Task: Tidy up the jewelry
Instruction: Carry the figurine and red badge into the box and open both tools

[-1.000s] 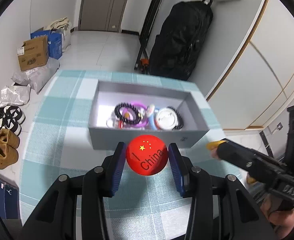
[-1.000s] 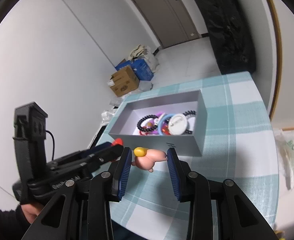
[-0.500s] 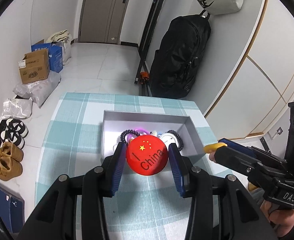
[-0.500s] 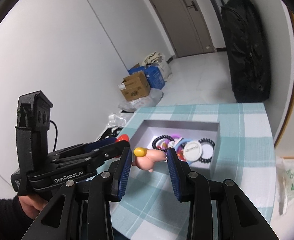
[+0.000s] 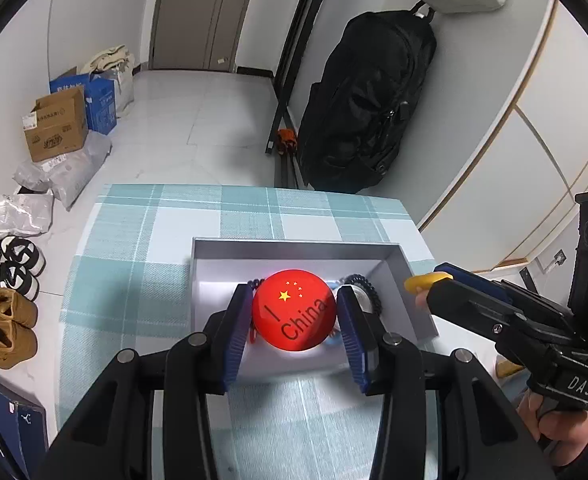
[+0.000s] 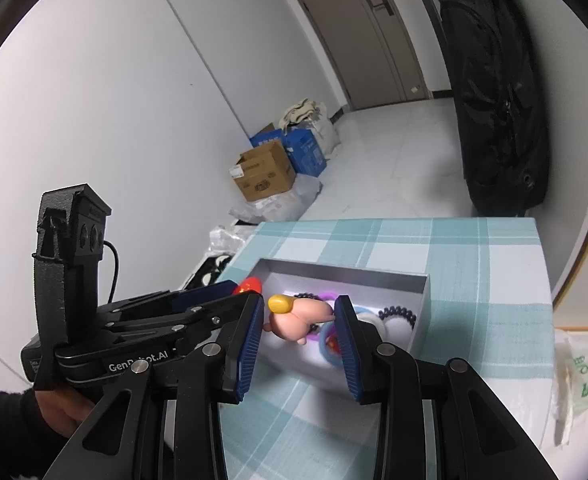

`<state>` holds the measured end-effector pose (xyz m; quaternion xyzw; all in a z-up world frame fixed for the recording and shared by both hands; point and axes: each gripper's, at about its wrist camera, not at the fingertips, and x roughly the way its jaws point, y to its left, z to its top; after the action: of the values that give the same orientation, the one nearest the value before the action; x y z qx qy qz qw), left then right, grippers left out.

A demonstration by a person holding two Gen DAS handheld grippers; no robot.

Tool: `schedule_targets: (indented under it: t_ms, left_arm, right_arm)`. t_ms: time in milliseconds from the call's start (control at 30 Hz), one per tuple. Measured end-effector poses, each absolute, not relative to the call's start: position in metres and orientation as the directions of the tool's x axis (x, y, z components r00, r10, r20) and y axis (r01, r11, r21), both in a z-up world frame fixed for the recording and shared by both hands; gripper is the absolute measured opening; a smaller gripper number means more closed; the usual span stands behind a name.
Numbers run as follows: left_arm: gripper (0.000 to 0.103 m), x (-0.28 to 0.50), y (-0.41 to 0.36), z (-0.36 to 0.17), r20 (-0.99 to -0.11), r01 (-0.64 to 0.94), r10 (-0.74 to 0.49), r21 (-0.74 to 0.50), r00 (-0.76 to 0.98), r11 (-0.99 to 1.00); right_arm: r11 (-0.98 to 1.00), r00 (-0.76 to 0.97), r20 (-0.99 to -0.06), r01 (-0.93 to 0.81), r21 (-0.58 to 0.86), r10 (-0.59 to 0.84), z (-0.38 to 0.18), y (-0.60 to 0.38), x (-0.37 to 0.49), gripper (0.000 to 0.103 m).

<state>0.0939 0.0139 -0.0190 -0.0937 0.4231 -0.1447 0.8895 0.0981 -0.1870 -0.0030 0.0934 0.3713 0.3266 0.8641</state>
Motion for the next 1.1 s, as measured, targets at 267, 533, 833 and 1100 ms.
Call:
schedule_targets:
  t_ms: [267, 533, 833, 1100]
  left_arm:
    - [0.037, 0.117, 0.013, -0.028, -0.737, 0.188, -0.365, -0.315, 0.569, 0.93]
    - [0.037, 0.126, 0.01, -0.033, -0.745, 0.201, -0.376, -0.318, 0.551, 0.926]
    - [0.038, 0.133, 0.009, -0.04, -0.76, 0.195, -0.369, -0.314, 0.535, 0.929]
    - [0.038, 0.134, 0.007, -0.038, -0.74, 0.207, -0.412, -0.358, 0.532, 0.911]
  right_arm:
    - [0.768, 0.494, -0.599, -0.508, 0.389, 0.63, -0.01, -0.18, 0.126, 0.035]
    - [0.767, 0.468, -0.618, -0.496, 0.407, 0.631, -0.025, -0.182, 0.142, 0.035]
    - [0.77, 0.454, -0.63, -0.473, 0.428, 0.63, -0.035, -0.186, 0.149, 0.035]
    - [0.777, 0.449, -0.644, -0.471, 0.418, 0.619, -0.038, -0.183, 0.149, 0.037]
